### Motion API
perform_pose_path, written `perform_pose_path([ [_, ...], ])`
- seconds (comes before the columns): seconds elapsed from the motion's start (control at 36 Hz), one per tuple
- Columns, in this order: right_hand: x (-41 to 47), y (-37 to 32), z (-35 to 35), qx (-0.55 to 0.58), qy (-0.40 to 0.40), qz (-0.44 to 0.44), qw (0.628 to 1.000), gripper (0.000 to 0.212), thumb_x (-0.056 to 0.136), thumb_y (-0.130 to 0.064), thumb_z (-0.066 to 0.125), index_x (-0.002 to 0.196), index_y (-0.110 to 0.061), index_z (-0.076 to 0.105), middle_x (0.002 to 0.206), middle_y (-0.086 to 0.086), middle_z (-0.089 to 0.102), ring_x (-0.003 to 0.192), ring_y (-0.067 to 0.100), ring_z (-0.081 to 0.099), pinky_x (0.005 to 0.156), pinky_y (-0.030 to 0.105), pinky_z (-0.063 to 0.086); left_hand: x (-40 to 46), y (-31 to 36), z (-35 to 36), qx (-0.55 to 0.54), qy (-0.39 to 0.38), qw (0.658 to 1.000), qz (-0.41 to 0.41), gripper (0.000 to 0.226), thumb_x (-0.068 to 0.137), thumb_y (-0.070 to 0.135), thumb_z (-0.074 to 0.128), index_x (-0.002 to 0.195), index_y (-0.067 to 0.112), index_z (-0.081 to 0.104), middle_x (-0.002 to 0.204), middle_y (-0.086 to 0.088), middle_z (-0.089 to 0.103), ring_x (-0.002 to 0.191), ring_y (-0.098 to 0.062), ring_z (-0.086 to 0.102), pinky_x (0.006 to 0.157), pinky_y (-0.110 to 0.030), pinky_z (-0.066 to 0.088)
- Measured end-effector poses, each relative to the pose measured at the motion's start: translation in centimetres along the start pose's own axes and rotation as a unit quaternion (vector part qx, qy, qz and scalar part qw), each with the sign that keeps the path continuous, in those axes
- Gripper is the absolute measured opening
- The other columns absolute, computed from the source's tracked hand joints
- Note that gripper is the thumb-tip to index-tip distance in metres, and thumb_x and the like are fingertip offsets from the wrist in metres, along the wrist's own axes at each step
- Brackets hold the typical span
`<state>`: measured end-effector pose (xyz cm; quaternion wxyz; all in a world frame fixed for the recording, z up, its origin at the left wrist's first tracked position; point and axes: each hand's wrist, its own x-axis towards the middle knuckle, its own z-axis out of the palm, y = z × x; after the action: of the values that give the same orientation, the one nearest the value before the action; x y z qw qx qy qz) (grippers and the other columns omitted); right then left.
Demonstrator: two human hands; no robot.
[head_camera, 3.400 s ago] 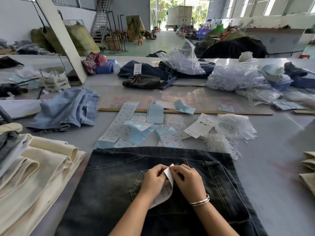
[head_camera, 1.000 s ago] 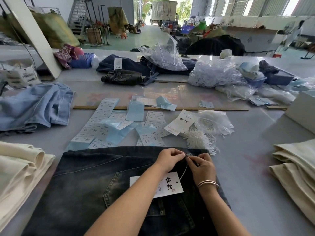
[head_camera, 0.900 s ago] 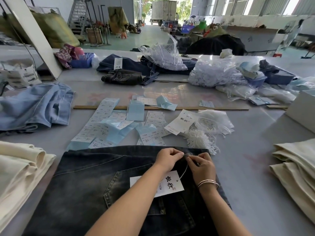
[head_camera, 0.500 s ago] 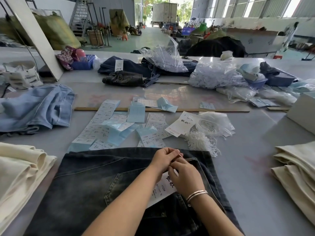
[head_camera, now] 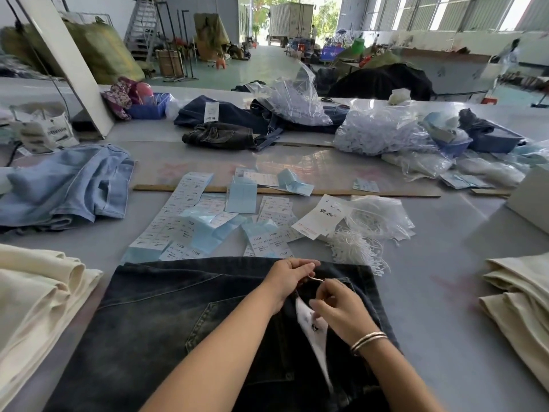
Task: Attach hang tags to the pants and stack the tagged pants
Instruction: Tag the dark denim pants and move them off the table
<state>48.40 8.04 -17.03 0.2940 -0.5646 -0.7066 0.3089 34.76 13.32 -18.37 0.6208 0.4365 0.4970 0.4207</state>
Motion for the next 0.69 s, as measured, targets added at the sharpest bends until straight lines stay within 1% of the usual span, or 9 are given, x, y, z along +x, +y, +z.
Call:
perform_pose_path([
  [0.08,-0.1,0.7,-1.9,-0.076,-0.08,0.015,0.994,0.03,0.073,0.002,0.062,0.072,-0.026,0.052,0.077,-0.004,0.059,0.069,0.014,0.055,0.063,0.013,0.04,-0.3,-0.4,-0.1,0.003,-0.018,1.0,0.018,0.023,0.096,0.007,0.053,0.113,0.012,0.068,0.085,0.003,0.066,0.082,-0.002,0.058,0.073,-0.006,0.046],
  [0.17,-0.2,0.8,-2.9,-0.103,-0.08,0.004,0.991,0.028,0.077,0.002,0.062,0.077,-0.025,0.056,0.084,-0.006,0.059,0.073,0.011,0.053,0.067,0.009,0.039,-0.6,-0.7,0.0,0.011,-0.045,0.998,0.029,0.025,0.097,0.005,0.051,0.115,0.015,0.066,0.088,0.002,0.068,0.087,-0.006,0.059,0.079,-0.009,0.048],
  [0.28,-1.0,-1.1,-1.5,-0.158,-0.051,-0.043,0.985,0.005,0.087,-0.023,0.059,0.085,-0.027,0.059,0.094,-0.011,0.052,0.082,0.01,0.055,0.075,0.021,0.045,-0.8,-1.0,-0.1,-0.015,-0.049,0.998,0.036,0.025,0.096,0.003,0.052,0.112,0.016,0.065,0.087,0.001,0.068,0.081,-0.003,0.063,0.078,-0.014,0.049],
  [0.31,-1.5,-1.8,-0.6,-0.208,-0.058,-0.044,0.976,0.012,0.088,-0.039,0.055,0.092,-0.029,0.059,0.097,-0.012,0.051,0.085,0.009,0.054,0.076,0.025,0.046,-0.7,-1.0,-0.1,-0.024,-0.045,0.998,0.033,0.024,0.096,0.003,0.052,0.111,0.016,0.066,0.086,0.0,0.068,0.082,-0.005,0.063,0.078,-0.015,0.05],
  [0.36,-2.8,-2.8,1.5,-0.317,-0.076,-0.03,0.945,0.052,0.08,-0.069,0.037,0.109,-0.03,0.054,0.106,-0.011,0.051,0.095,0.012,0.054,0.081,0.03,0.046,-0.7,-1.1,-0.3,-0.034,-0.033,0.998,0.029,0.023,0.096,0.004,0.052,0.108,0.017,0.067,0.087,0.0,0.068,0.087,-0.009,0.063,0.082,-0.018,0.051],
  [0.42,-3.9,-3.6,3.3,-0.385,-0.09,0.009,0.919,0.074,0.07,-0.081,0.026,0.115,-0.026,0.049,0.111,-0.006,0.05,0.102,0.018,0.052,0.085,0.035,0.043,-0.7,-1.1,-0.4,-0.032,-0.023,0.999,0.037,0.024,0.096,0.003,0.052,0.106,0.018,0.067,0.089,0.0,0.069,0.091,-0.01,0.062,0.083,-0.016,0.05],
  [0.47,-4.4,-3.9,4.2,-0.401,-0.09,0.034,0.911,0.069,0.074,-0.076,0.036,0.116,-0.022,0.045,0.114,-0.002,0.047,0.105,0.023,0.049,0.084,0.036,0.041,-0.7,-1.2,-0.4,-0.033,-0.02,0.998,0.044,0.024,0.096,0.002,0.052,0.106,0.018,0.067,0.089,0.0,0.069,0.089,-0.007,0.063,0.08,-0.014,0.049],
  [0.58,-3.8,-4.3,3.6,-0.361,-0.086,0.045,0.927,0.036,0.086,-0.036,0.044,0.118,-0.02,0.041,0.118,0.002,0.052,0.107,0.027,0.054,0.082,0.035,0.043,-0.6,-1.3,-0.4,-0.055,-0.012,0.997,0.047,0.024,0.095,-0.001,0.051,0.104,0.015,0.066,0.085,0.0,0.068,0.08,-0.001,0.065,0.076,-0.013,0.049],
  [0.69,-2.4,-3.9,-0.4,-0.085,-0.103,0.054,0.99,0.056,0.087,-0.007,0.047,0.134,-0.037,0.042,0.093,0.001,0.061,0.08,0.017,0.058,0.073,0.026,0.045,-0.4,-1.5,-0.6,-0.12,0.008,0.992,0.041,0.025,0.095,-0.004,0.049,0.099,0.014,0.067,0.08,-0.002,0.067,0.078,-0.007,0.064,0.077,-0.018,0.05],
])
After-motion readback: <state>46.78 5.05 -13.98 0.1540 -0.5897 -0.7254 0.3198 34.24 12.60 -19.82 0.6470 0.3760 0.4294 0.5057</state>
